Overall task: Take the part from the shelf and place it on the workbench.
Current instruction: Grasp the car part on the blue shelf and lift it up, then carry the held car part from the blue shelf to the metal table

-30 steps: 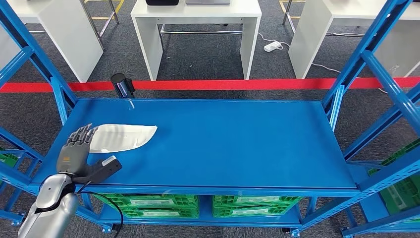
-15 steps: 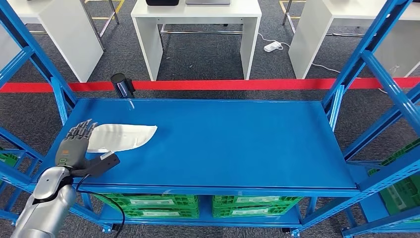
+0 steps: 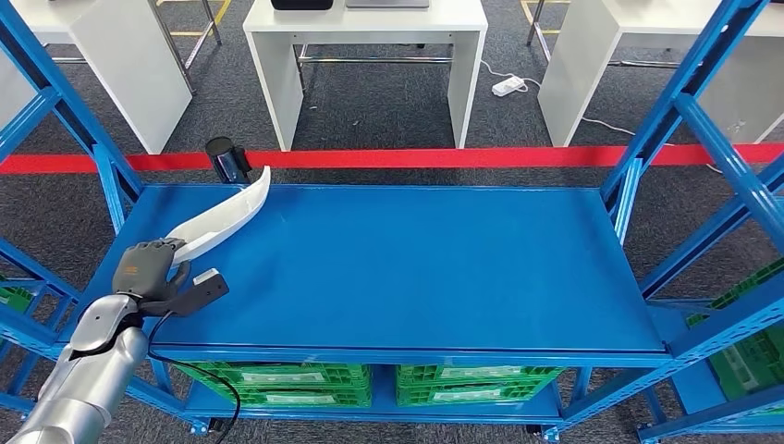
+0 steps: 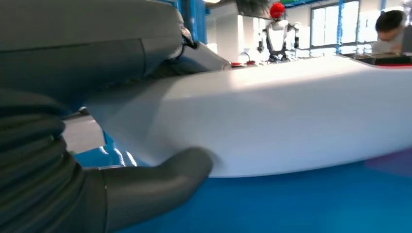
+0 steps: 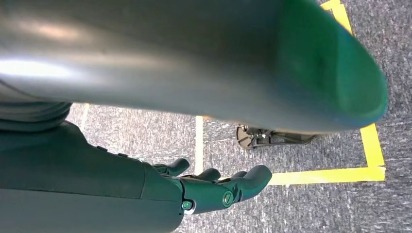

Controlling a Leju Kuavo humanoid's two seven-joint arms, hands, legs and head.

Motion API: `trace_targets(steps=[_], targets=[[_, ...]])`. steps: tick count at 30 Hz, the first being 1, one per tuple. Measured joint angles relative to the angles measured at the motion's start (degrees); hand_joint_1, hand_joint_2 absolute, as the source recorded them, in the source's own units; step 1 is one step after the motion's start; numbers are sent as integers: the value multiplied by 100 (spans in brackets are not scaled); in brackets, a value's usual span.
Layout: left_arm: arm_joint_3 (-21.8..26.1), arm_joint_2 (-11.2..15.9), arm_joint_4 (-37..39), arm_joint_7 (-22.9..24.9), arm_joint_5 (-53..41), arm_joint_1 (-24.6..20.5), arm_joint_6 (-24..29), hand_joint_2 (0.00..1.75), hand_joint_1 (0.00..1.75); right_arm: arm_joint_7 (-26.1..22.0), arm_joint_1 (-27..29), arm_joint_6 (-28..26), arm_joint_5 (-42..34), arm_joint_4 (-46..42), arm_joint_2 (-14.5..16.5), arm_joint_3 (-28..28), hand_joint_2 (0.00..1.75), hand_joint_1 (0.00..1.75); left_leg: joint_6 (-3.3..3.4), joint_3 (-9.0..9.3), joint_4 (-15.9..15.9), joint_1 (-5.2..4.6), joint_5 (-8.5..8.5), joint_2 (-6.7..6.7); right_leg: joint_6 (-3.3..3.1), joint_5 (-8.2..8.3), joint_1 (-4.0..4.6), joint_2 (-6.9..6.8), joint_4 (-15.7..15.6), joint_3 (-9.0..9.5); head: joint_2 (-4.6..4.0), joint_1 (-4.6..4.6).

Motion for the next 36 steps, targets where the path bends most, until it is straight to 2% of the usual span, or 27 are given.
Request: trace_targets(steps=[16, 20, 24, 30, 36], targets=[[-3, -8, -161, 5, -88, 127, 73, 175, 175, -11, -3, 0, 100, 0, 0, 2, 0, 0, 0, 1, -3, 0, 0, -1, -1, -1, 0, -1, 0, 0, 0, 0], [4, -46, -382, -323, 338, 238, 41, 175, 175, -16, -4, 0, 131, 0, 0, 2, 0, 0, 0, 0, -3, 0, 0, -1, -1, -1, 0, -1, 0, -1, 0, 0], [22, -207, -1227, -901, 1425, 599, -395, 175, 175, -68, -4, 0, 153, 0, 0, 2, 0, 0, 0, -1, -3, -2, -1, 0, -1, -1, -1, 1, -1, -3, 0, 0], [-209, -697, -3458, -1565, 3500, 1463, -1500, 175, 175, -105, -6, 0, 176, 0, -2, 2, 0, 0, 4, -3, -3, -9, -7, 2, 1, -2, -3, 3, -4, -5, 0, 1], [-760, -1134, -4921, -1950, 6246, 2029, -3026, 175, 175, -150, -11, 0, 250, 0, -4, 2, 0, 0, 6, -3, -3, -10, -9, 2, 2, -2, -5, 2, -7, -4, 0, 0]])
